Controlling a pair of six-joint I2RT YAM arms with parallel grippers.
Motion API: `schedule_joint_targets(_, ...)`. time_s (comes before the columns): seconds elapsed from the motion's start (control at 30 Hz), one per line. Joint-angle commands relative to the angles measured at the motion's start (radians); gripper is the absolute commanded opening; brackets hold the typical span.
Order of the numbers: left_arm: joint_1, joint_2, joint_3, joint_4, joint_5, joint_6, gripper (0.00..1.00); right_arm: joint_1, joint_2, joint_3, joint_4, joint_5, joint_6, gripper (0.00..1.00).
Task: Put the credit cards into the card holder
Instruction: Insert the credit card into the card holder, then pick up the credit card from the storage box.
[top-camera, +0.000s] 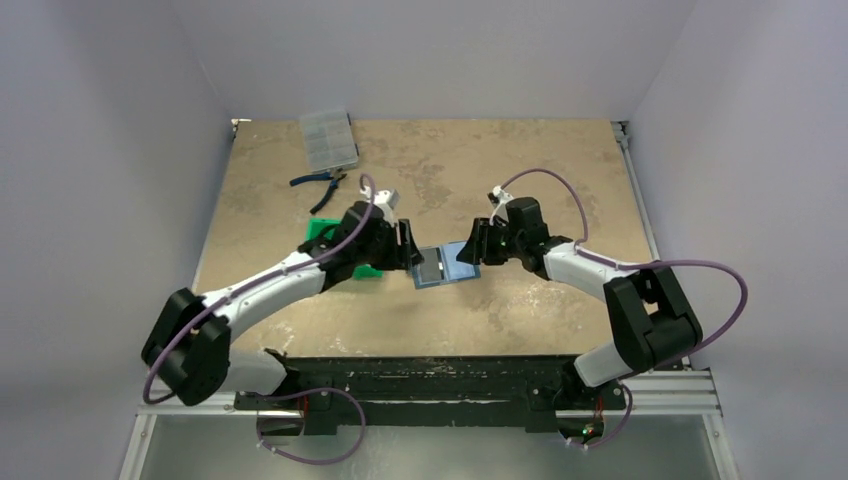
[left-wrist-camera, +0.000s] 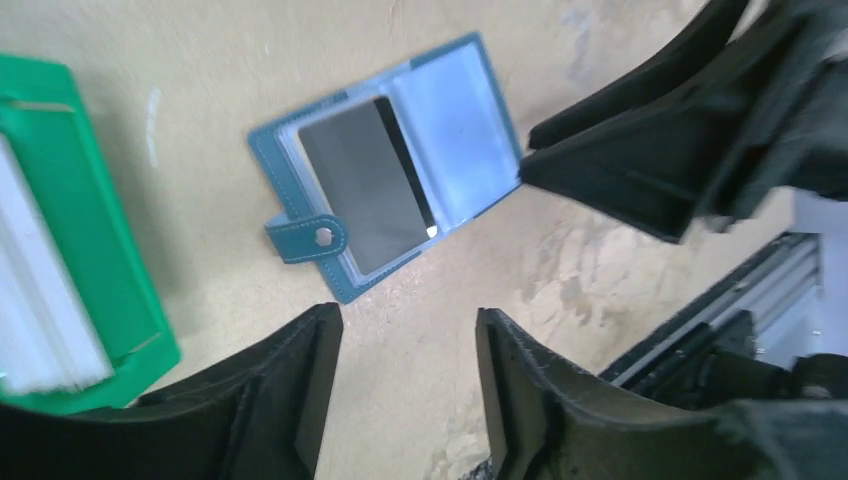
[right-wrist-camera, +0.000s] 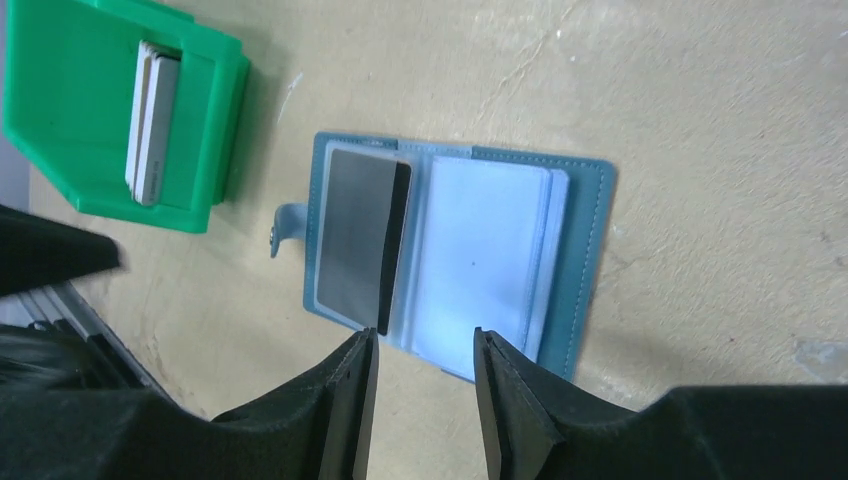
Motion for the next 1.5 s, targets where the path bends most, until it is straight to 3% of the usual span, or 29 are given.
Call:
schedule_joint_targets(0.0,0.126,-0.13,0.077,-0.126,0.074,0.088,0.6,0.003,0.003,-0.011,0.037,-0.043,-0.02,0.47)
schedule_joint_targets(0.13,0.243,-0.134,0.139,-0.259,0.04,0.178,0.84,0.003,0.017,-0.012,0.053,-0.071,-0.014,0.47)
schedule_joint_targets(0.3,0.306,-0.028,0.164,-0.262,0.08,0.224,0.99,0.003,0.004,-0.015,0.051,-0.079,-0.016,0.47)
schedule_joint_targets(0.5,0.329,0.095,0.149,-0.184,0.102,0.213,1.0,0.002,-0.016,-0.025,0.045,-0.081,-0.022,0.47)
schedule_joint_targets(0.8,0.329,0.159,0.093,-0.097,0.176,0.173,1.0,0.003,-0.01,-0.029,0.055,-0.093,-0.019,0.47)
schedule_joint_targets(1.03,0.338,0.132,0.07,-0.075,0.211,0.15,0.89,0.003,-0.007,-0.035,0.061,-0.093,-0.017,0.47)
schedule_joint_targets(1.2,0.348,0.104,0.059,-0.083,0.212,0.147,0.69,0.003,-0.006,-0.034,0.06,-0.093,-0.018,0.46)
schedule_joint_targets(1.47,0.361,0.069,0.037,-0.058,0.222,0.136,0.48,0.003,-0.001,-0.037,0.064,-0.098,-0.015,0.46)
